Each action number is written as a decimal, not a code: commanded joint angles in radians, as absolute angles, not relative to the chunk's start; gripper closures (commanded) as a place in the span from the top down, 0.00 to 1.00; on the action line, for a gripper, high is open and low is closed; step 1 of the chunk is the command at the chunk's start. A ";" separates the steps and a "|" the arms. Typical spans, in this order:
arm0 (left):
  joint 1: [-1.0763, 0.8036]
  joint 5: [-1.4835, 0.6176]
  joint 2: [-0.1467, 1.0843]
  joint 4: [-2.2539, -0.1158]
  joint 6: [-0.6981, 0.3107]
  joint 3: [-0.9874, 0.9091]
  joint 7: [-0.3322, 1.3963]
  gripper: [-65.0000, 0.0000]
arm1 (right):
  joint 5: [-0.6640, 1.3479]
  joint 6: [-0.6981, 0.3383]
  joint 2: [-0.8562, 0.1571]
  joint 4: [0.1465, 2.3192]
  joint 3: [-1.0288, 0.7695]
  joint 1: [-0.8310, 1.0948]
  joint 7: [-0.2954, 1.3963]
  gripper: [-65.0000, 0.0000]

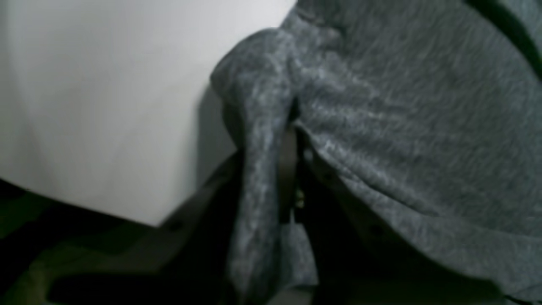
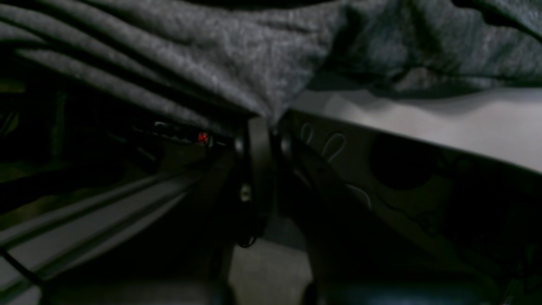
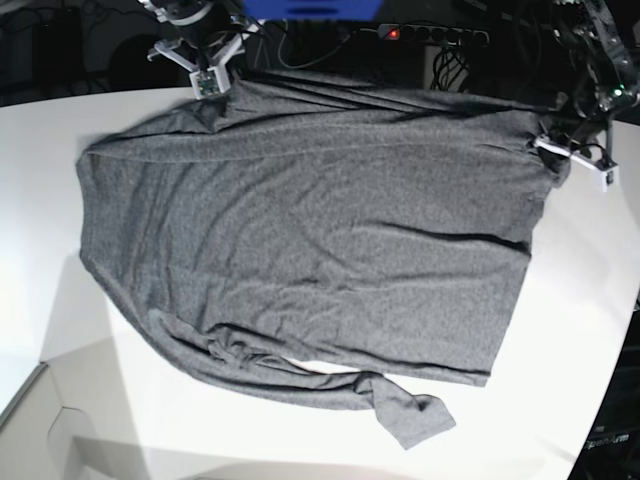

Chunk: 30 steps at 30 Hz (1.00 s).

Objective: Layout the t-shirt on the table in an organized manner, then fold the t-shirt properly
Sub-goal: 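Drag the held shirt edge with the left gripper toward the right gripper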

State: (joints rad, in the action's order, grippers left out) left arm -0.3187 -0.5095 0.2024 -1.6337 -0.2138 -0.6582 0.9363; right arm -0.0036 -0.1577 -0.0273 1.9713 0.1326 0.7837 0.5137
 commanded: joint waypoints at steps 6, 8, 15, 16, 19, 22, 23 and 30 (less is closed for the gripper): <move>-0.326 -0.513 0.217 -1.681 -0.214 -0.667 0.923 0.00 | -0.002 -0.159 -0.025 2.031 0.148 0.805 0.412 0.00; -0.338 -0.513 0.217 -1.701 -0.214 -0.667 0.923 0.00 | -0.002 -0.159 -0.027 2.031 0.153 0.805 0.387 0.00; -0.338 -0.513 0.217 -1.753 -0.214 -0.667 0.923 0.00 | -0.002 -0.159 -0.028 2.032 0.176 0.803 0.328 0.00; -0.334 -0.513 0.217 -1.755 -0.214 -0.667 0.923 0.00 | -0.002 -0.159 -0.028 2.034 0.176 0.802 0.320 0.00; -0.332 -0.513 0.217 -1.761 -0.214 -0.667 0.923 0.00 | -0.002 -0.159 -0.028 2.034 0.171 0.797 0.286 0.00; -0.331 -0.513 0.219 -1.759 -0.214 -0.667 0.923 0.00 | -0.002 -0.159 -0.028 2.032 0.171 0.794 0.275 0.00; -0.331 -0.513 0.219 -1.759 -0.214 -0.667 0.923 0.00 | -0.002 -0.159 -0.028 2.032 0.171 0.792 0.275 0.00; -0.285 -0.512 0.219 -1.748 -0.213 -0.667 0.921 0.00 | -0.002 -0.159 -0.030 2.029 0.173 0.768 0.278 0.00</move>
State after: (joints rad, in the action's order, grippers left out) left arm -0.2852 -0.5064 0.2028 -1.7351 -0.2134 -0.6594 0.9386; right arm -0.0040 -0.1581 -0.0277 2.0132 0.1730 0.7563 0.3016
